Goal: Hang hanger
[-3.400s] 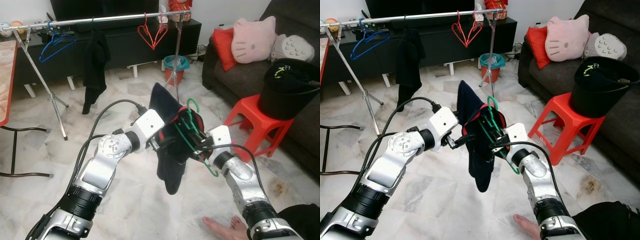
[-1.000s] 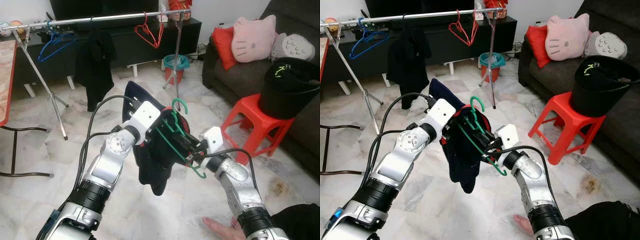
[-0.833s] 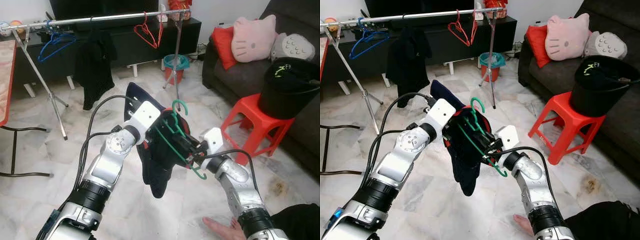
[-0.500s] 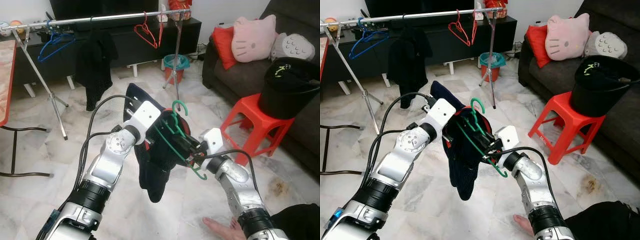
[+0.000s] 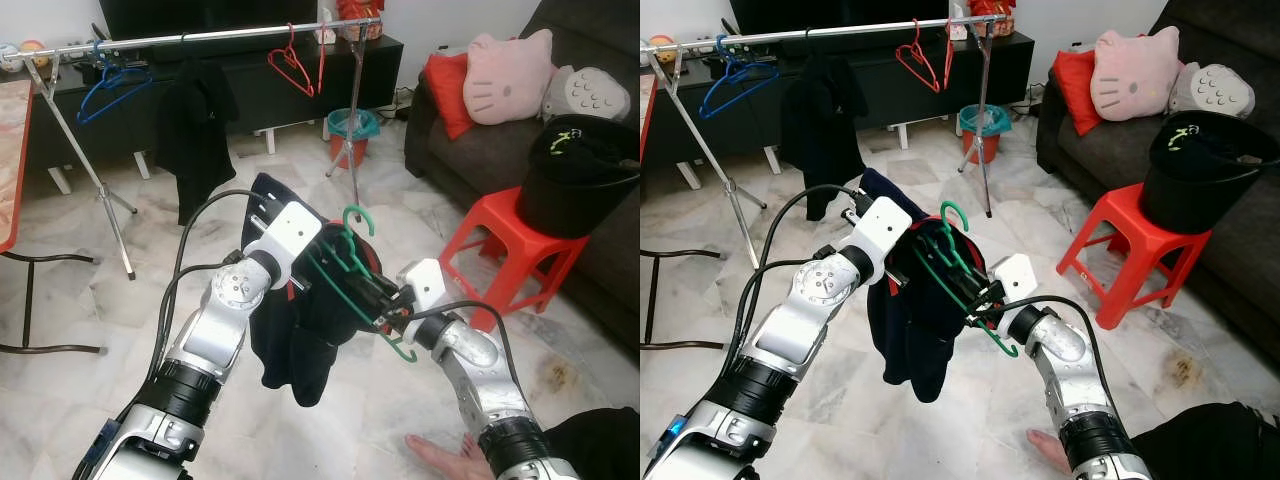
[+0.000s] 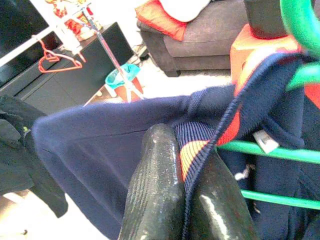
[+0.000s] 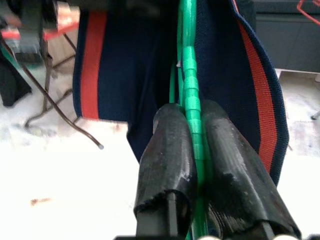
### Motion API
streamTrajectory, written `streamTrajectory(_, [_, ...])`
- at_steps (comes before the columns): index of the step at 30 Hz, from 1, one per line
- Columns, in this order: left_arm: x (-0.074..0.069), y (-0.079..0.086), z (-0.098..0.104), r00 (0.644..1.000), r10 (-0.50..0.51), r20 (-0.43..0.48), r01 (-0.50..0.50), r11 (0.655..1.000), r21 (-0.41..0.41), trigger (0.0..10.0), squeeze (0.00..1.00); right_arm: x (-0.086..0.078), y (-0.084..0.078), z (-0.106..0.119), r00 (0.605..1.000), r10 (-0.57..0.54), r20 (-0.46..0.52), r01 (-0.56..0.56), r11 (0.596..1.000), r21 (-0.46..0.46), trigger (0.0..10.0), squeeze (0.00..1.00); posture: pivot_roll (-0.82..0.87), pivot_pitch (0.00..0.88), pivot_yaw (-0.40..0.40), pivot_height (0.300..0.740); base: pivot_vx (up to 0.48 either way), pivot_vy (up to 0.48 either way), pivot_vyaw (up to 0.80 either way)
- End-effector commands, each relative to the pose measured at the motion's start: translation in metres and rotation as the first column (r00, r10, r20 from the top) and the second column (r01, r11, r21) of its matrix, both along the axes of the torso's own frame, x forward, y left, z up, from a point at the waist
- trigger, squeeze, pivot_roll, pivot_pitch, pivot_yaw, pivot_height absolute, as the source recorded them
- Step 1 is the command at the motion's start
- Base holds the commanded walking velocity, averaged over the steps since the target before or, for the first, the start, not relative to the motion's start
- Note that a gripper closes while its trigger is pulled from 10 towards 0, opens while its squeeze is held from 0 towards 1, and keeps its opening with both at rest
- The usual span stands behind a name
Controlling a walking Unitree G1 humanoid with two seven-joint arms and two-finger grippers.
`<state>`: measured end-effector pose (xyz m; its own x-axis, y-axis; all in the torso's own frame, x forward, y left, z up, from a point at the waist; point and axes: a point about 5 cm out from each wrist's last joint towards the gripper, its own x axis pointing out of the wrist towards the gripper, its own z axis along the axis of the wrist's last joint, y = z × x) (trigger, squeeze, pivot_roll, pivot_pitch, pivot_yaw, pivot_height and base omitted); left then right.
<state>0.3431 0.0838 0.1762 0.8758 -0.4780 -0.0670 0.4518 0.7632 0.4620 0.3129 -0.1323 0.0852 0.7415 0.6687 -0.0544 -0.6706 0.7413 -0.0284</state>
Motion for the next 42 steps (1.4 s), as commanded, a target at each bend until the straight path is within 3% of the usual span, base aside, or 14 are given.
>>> streamTrajectory(1, [0.003, 0.002, 0.008, 1.0, 0.008, 0.029, -0.007, 1.0, -0.02, 0.0, 0.0, -0.001, -0.005, -0.005, 1.0, -0.024, -0.002, 0.024, 0.999, -0.041, 10.0, 0.0, -0.11, 0.0, -0.021, 0.74, 0.0, 0.0, 0.0])
streamTrajectory(6, [0.003, 0.003, 0.009, 0.999, 0.016, 0.035, -0.015, 1.0, -0.024, 0.0, 0.0, -0.006, -0.008, -0.02, 0.998, -0.029, -0.056, 0.023, 0.993, -0.117, 10.0, 0.0, -0.11, 0.0, -0.021, 0.74, 0.0, 0.0, 0.0])
streamTrajectory(15, [0.005, 0.004, 0.005, 0.999, 0.032, 0.02, -0.032, 0.999, -0.006, 0.1, 0.0, -0.024, -0.007, -0.035, 0.988, 0.083, -0.134, -0.101, 0.985, -0.138, 10.0, 0.0, -0.12, 0.0, -0.02, 0.74, 0.0, 0.0, 0.0])
streamTrajectory(16, [0.005, 0.004, 0.004, 0.999, 0.037, 0.02, -0.037, 0.999, -0.002, 6.0, 0.0, -0.027, -0.008, -0.036, 0.984, 0.109, -0.144, -0.13, 0.981, -0.145, 10.0, 0.0, -0.12, 0.0, -0.021, 0.74, 0.0, 0.0, 0.0])
streamTrajectory(17, [0.005, 0.005, 0.004, 0.999, 0.041, 0.019, -0.041, 0.999, 0.001, 9.9, 0.0, -0.029, -0.008, -0.037, 0.98, 0.127, -0.151, -0.149, 0.978, -0.146, 10.0, 0.0, -0.12, 0.0, -0.021, 0.74, 0.0, 0.0, 0.0])
streamTrajectory(27, [0.012, 0.02, 0.0, 0.99, 0.143, 0.021, -0.143, 0.99, 0.006, 10.0, 0.0, -0.043, -0.016, -0.043, 0.966, 0.164, -0.201, -0.203, 0.96, -0.191, 10.0, 0.0, -0.12, 0.0, -0.023, 0.74, 0.0, 0.0, 0.0])
streamTrajectory(30, [0.016, 0.033, -0.003, 0.974, 0.227, 0.018, -0.227, 0.974, 0.012, 10.0, 0.0, -0.052, -0.022, -0.044, 0.968, 0.144, -0.205, -0.187, 0.96, -0.209, 10.0, 0.0, -0.13, 0.0, -0.025, 0.74, 0.0, 0.0, 0.0])
streamTrajectory(42, [0.022, 0.058, -0.014, 0.932, 0.361, -0.023, -0.36, 0.933, 0.009, 10.0, 0.0, -0.085, -0.027, -0.038, 0.933, 0.243, -0.266, -0.287, 0.948, -0.139, 10.0, 0.0, -0.14, 0.0, -0.024, 0.74, 0.0, 0.0, 0.0])
